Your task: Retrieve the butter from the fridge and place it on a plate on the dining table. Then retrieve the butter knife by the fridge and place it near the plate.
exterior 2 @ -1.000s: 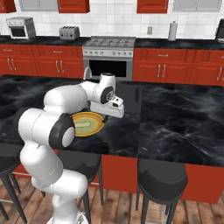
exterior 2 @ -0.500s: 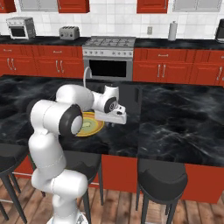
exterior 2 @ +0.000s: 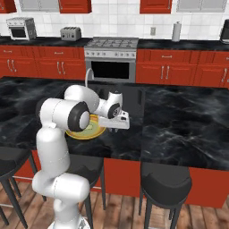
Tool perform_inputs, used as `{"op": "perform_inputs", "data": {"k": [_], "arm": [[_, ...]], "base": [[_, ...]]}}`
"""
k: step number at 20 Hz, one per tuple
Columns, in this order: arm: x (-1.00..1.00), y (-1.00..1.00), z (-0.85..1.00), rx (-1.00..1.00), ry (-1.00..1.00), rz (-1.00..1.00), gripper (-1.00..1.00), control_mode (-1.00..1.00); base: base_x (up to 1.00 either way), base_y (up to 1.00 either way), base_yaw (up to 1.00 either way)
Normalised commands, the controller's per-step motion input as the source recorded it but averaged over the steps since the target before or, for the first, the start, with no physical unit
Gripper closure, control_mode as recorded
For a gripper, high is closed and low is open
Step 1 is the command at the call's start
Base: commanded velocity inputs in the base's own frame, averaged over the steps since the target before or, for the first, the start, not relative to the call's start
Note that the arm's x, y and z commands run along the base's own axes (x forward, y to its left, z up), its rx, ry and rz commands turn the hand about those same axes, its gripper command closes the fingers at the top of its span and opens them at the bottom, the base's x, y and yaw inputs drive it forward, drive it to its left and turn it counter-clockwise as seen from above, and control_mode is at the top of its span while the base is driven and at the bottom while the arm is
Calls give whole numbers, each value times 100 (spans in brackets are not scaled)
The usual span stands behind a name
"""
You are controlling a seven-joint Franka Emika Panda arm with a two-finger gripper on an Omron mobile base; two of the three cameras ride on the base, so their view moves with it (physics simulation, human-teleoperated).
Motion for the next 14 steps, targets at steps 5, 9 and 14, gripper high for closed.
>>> {"op": "perform_inputs", "data": {"k": [5, 9, 14], "arm": [[4, 5, -30, 0, 0, 8, 100, -100], [11, 0, -16, 0, 0, 6, 100, -100], [11, 0, -10, 0, 0, 4, 100, -100]], "base": [[0, 0, 0], [0, 0, 0], [0, 0, 0]]}}
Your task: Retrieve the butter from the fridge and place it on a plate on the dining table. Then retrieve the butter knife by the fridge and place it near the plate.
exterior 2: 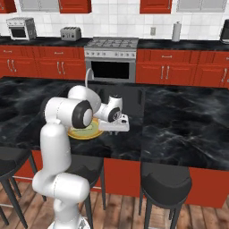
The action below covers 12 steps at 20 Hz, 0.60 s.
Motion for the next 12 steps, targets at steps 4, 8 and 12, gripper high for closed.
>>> {"op": "perform_inputs", "data": {"k": [4, 8, 12], "arm": [[5, 0, -2, 0, 0, 3, -100, -100], [2, 6, 0, 0, 0, 2, -100, -100], [0, 16, 16, 0, 0, 0, -100, -100]], "base": [[0, 0, 0], [0, 0, 0], [0, 0, 0]]}}
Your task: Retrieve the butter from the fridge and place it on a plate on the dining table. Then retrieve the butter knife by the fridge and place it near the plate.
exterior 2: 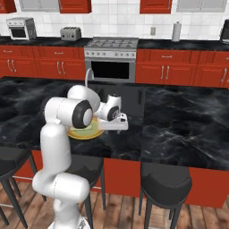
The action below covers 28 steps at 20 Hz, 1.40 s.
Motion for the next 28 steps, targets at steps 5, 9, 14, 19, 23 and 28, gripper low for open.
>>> {"op": "perform_inputs", "data": {"k": [5, 9, 14, 19, 23, 28], "arm": [[-2, 9, 86, 0, 0, 0, -100, -100], [-15, 13, 100, 0, -4, 2, -100, -100], [-43, 44, 82, 0, -5, 1, -100, -100], [-74, 71, 61, 0, -14, 1, -100, -100], [-81, 59, 59, 0, -20, 2, -100, -100], [-68, 37, 53, -1, -18, 0, -100, -100]], "base": [[0, 0, 0], [0, 0, 0], [0, 0, 0], [0, 0, 0], [0, 0, 0], [0, 0, 0]]}}
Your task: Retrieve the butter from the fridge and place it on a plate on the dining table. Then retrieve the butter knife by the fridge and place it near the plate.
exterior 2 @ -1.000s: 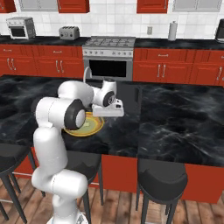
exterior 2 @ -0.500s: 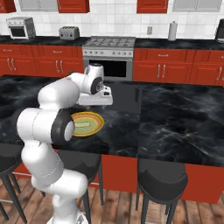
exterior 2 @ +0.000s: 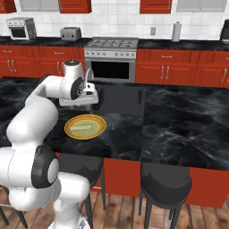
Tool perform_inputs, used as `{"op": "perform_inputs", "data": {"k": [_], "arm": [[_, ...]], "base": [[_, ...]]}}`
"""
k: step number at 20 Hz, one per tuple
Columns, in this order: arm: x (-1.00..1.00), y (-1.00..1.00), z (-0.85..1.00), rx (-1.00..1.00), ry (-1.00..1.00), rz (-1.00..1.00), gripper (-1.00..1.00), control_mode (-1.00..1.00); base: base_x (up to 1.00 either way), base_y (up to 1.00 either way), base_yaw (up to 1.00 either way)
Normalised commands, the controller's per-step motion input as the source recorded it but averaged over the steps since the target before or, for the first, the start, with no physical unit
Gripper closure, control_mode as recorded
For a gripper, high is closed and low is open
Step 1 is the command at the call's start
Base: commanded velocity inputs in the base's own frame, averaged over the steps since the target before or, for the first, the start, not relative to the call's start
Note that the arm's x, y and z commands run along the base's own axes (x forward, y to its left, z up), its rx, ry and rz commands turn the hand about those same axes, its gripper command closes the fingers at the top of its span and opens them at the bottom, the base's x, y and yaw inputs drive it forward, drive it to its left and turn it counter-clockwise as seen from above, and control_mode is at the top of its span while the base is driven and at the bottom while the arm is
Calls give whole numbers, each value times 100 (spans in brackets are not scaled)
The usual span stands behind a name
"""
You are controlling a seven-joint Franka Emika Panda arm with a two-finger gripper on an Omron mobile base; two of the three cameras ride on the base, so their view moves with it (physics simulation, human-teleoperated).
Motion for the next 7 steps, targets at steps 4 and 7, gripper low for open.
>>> {"op": "perform_inputs", "data": {"k": [4, 7], "arm": [[-53, 14, 32, -1, -14, 0, -100, -100], [-46, 0, 15, 0, -13, 0, -100, -100]], "base": [[0, 0, 0], [0, 0, 0]]}}
